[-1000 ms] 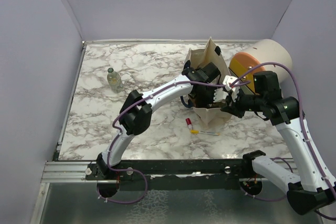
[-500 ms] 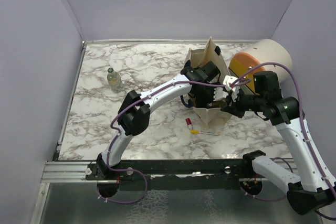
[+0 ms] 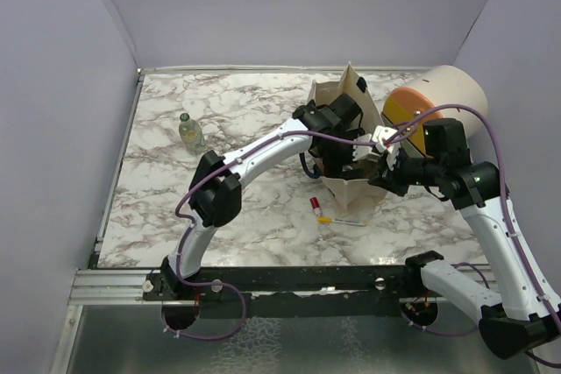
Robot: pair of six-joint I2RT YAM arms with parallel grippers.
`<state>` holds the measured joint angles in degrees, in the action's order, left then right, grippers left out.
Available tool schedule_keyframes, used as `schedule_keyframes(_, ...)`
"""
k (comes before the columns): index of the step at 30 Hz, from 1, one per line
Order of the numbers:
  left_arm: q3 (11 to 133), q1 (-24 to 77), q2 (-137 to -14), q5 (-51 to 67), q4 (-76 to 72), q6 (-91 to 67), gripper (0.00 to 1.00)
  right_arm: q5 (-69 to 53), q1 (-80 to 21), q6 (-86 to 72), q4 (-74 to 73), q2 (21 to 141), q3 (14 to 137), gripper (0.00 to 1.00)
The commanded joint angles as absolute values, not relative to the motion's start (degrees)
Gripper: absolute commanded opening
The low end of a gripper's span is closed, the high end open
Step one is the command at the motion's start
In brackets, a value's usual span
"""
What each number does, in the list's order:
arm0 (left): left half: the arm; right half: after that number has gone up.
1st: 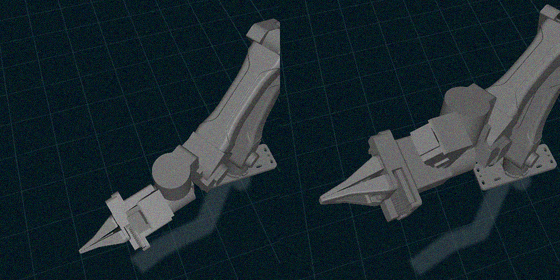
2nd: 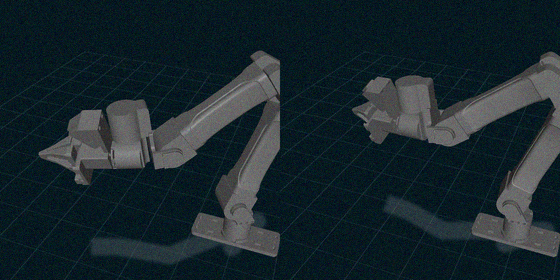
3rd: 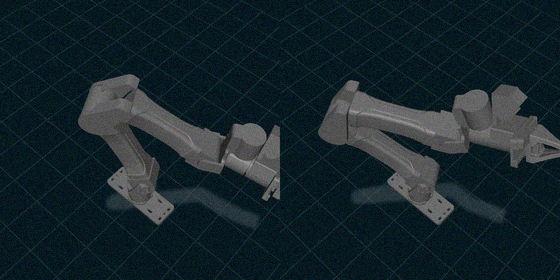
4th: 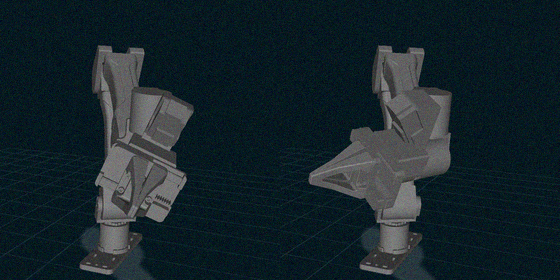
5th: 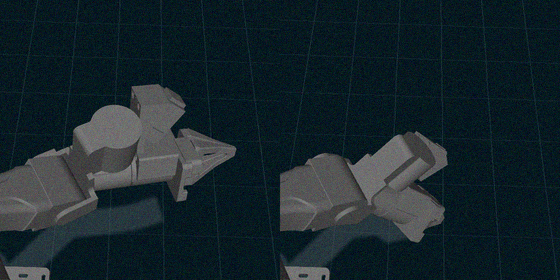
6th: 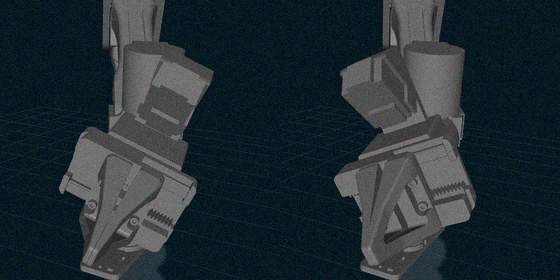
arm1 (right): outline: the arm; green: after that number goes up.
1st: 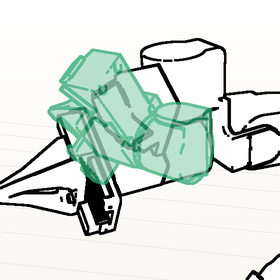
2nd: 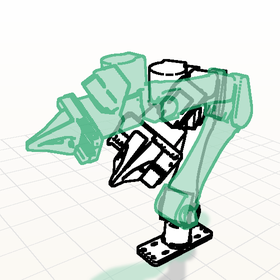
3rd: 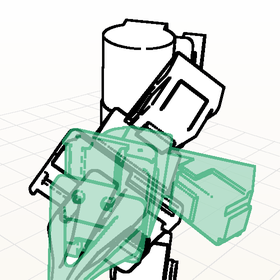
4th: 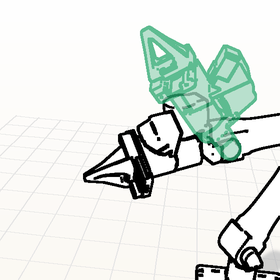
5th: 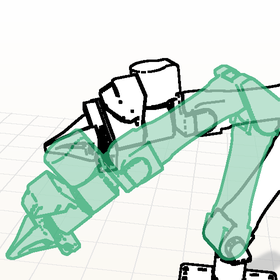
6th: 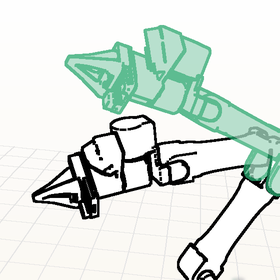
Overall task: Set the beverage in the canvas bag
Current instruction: Place the drink in the canvas bag.
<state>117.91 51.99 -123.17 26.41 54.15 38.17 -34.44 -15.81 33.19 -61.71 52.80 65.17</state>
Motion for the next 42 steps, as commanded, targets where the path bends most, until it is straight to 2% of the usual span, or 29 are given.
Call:
schedule_keyframes(1, 118.7, 51.4, -118.4, 31.5, 57.1, 38.9, 0.86, -35.1, -15.8, 32.3, -61.1, 52.0, 67.0, 0.01)
schedule_keyframes(30, 122.4, 45.5, -114.0, 42.1, 56.6, 37.6, 0.86, -35.7, -15.8, 32.0, -62.7, 52.0, 67.5, 0.01)
schedule_keyframes(42, 117.1, 46.0, -114.3, 48.1, 54.2, 34.6, 0.86, -38.2, -15.8, 31.6, -62.4, 52.9, 65.8, 0.01)
